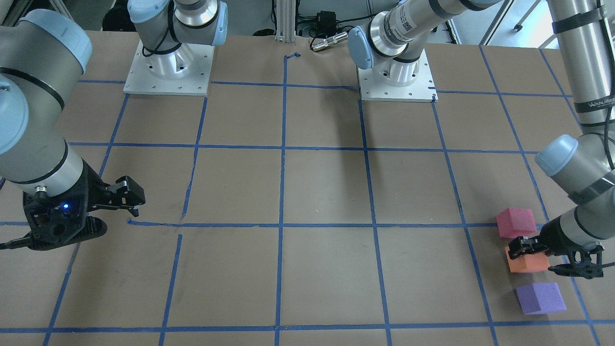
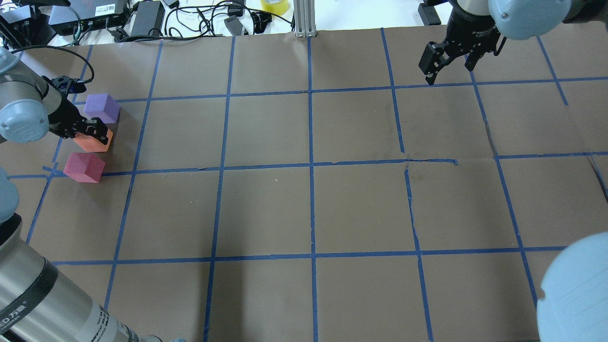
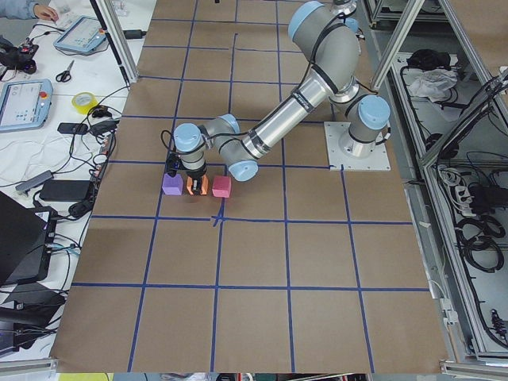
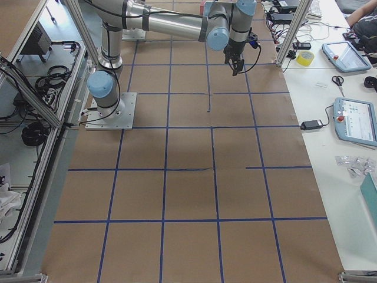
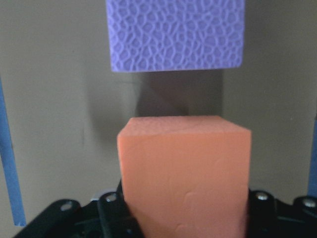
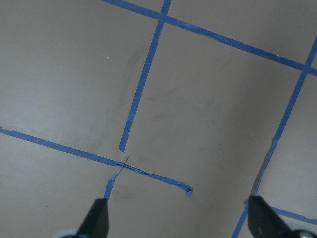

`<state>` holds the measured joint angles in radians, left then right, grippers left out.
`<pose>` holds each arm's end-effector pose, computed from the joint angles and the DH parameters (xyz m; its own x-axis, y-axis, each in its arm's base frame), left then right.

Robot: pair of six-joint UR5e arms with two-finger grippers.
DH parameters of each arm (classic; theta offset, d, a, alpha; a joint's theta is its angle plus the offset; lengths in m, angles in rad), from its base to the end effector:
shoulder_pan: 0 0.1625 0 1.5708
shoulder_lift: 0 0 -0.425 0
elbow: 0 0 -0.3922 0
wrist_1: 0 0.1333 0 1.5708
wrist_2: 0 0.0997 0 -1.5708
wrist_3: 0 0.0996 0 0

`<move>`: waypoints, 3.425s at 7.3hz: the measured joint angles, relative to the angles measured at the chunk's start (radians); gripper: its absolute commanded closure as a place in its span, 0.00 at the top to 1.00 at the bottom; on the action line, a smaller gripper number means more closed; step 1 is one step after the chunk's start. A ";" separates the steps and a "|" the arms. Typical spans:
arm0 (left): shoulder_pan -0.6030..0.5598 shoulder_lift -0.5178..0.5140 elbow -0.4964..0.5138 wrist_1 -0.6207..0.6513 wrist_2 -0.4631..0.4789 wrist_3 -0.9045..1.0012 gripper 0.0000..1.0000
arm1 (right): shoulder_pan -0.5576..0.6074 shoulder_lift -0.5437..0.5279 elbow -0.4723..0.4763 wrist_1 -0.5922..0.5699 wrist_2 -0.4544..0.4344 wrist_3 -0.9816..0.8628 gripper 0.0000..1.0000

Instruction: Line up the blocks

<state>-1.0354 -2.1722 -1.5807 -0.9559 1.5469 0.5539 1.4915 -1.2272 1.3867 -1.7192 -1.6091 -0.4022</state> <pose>0.2209 -0.6383 0.1886 -0.9997 0.0187 0.0184 0.0184 0.9997 -0.0156 0.0793 -0.6373 0.3997 -0.9477 -0.3177 0.0309 -0.3170 0.9481 0.0252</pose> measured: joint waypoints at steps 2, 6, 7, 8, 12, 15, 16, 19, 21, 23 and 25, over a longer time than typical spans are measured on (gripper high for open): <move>0.000 0.000 -0.010 0.000 0.001 0.000 1.00 | -0.005 0.000 0.001 0.001 0.000 -0.001 1.00; -0.012 0.107 -0.008 -0.087 0.052 0.006 1.00 | -0.008 0.000 0.002 0.001 0.001 0.000 1.00; -0.025 0.179 -0.002 -0.194 0.066 0.006 1.00 | -0.007 0.000 0.002 0.001 0.004 0.001 1.00; -0.058 0.260 0.007 -0.300 0.070 0.004 1.00 | -0.007 0.000 0.002 0.001 0.009 0.003 1.00; -0.386 0.431 0.026 -0.399 0.072 -0.096 1.00 | 0.015 -0.118 0.002 0.097 0.015 0.172 1.00; -0.533 0.536 0.032 -0.511 0.082 -0.311 1.00 | 0.103 -0.242 0.002 0.184 0.019 0.348 1.00; -0.542 0.569 0.034 -0.529 0.079 -0.349 1.00 | 0.119 -0.259 0.002 0.189 0.019 0.359 1.00; -0.525 0.615 0.034 -0.533 0.070 -0.378 1.00 | 0.129 -0.274 0.002 0.219 0.021 0.365 1.00; -0.508 0.634 0.028 -0.538 0.067 -0.384 1.00 | 0.128 -0.273 0.005 0.226 0.017 0.354 1.00; -0.503 0.647 0.027 -0.540 0.066 -0.385 1.00 | 0.122 -0.266 0.007 0.217 0.007 0.348 1.00; -0.493 0.650 0.026 -0.540 0.065 -0.385 1.00 | 0.121 -0.265 0.008 0.211 0.005 0.346 1.00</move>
<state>-1.5284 -1.5225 -1.5544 -1.4956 1.6123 0.1688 1.6123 -1.4922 1.3943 -1.5079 -1.6039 -0.0558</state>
